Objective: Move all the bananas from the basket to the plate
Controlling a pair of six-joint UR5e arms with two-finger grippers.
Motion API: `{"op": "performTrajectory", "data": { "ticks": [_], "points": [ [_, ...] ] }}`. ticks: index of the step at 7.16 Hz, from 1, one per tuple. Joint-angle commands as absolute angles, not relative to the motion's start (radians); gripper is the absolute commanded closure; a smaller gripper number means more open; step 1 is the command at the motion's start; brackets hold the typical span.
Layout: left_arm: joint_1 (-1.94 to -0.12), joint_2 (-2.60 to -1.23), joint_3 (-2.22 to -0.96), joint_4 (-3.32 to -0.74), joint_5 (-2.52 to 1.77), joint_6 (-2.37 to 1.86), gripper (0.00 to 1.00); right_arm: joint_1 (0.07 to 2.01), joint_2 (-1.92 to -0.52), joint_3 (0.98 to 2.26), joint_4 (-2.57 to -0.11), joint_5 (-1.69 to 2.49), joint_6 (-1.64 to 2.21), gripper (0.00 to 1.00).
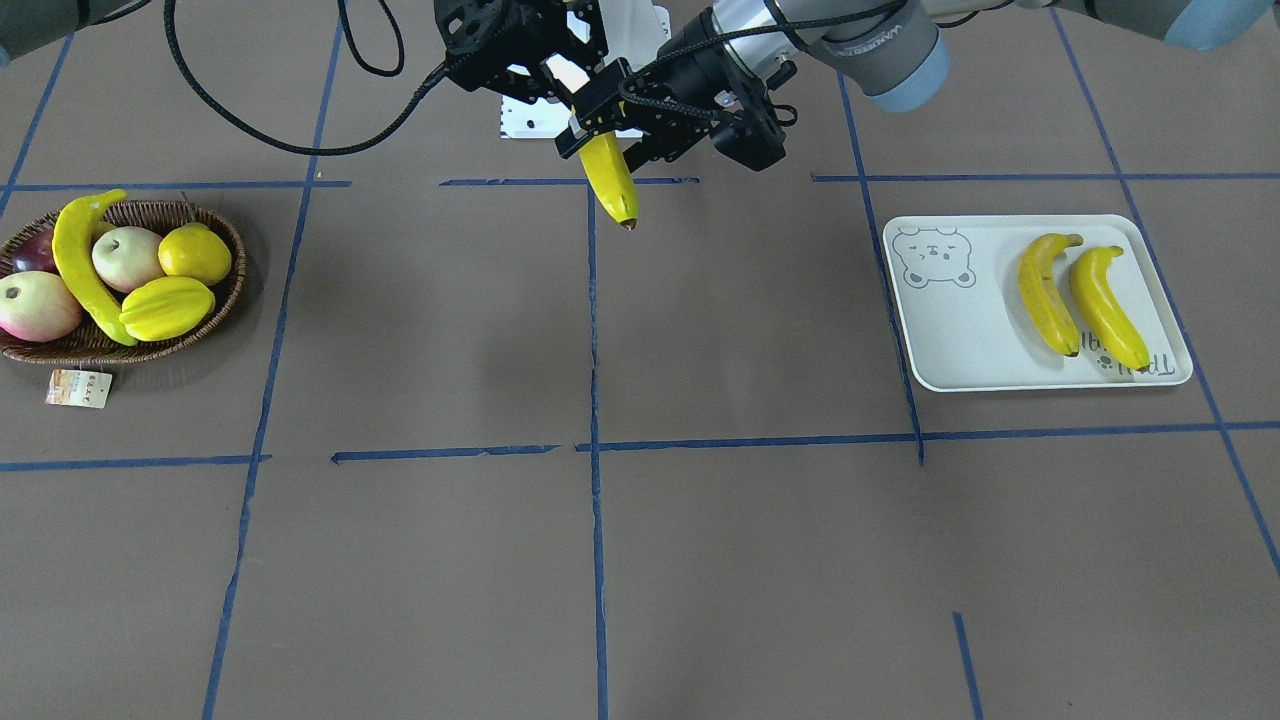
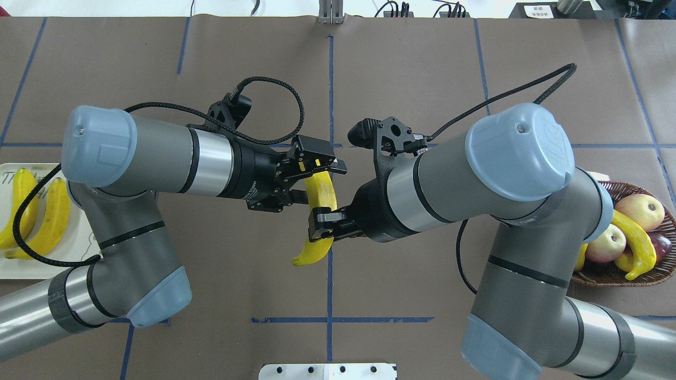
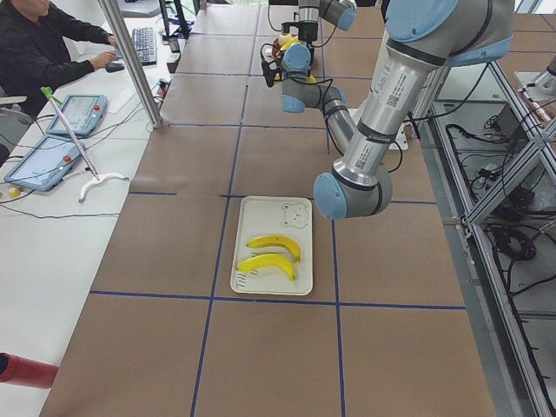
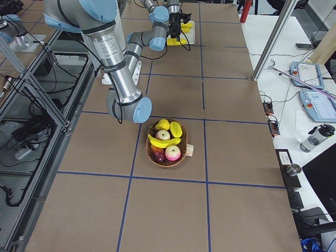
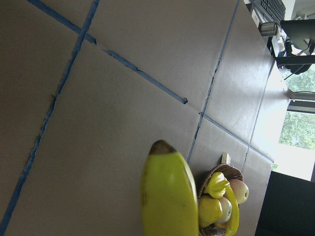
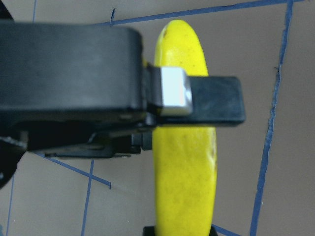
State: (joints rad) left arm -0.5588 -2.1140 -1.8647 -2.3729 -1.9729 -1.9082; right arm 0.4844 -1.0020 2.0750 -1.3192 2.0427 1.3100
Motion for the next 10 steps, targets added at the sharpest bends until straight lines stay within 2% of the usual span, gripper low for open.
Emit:
{"op": "performTrajectory", "data": {
  "ticks": [1, 2, 3, 4, 5, 8, 10],
  "points": [
    [-0.554, -2.109, -1.879, -2.373, -1.973, -1.905, 1.0, 0.483, -1.002, 2.077, -1.319, 2.042, 1.312, 1.0],
    [-0.555, -2.108, -1.879, -2.372, -1.973, -1.902, 1.0, 0.483, -1.0, 2.08, -1.319, 2.042, 1.313, 0.97],
    [-0.558, -2.106, -1.879, -2.372, -1.973, -1.904, 1.0, 0.483, -0.999, 2.089, -1.319, 2.043, 1.309, 0.84],
    [-0.56, -2.106, -1.881, -2.372, -1.973, -1.904, 1.0, 0.483, -0.999, 2.091, -1.319, 2.043, 1.316, 0.09],
    [-0.56, -2.108, -1.881, -2.372, -1.973, -1.905, 1.0, 0.483, -0.999, 2.095, -1.319, 2.045, 1.371, 0.0],
    [-0.572, -2.1, -1.879, -2.361, -1.973, -1.904, 1.0, 0.485, -1.005, 2.117, -1.319, 2.042, 1.382, 0.0],
    [-0.627, -2.091, -1.868, -2.19, -1.982, -1.89, 1.0, 0.505, -1.006, 2.117, -1.319, 2.042, 1.375, 0.0]
  ]
}}
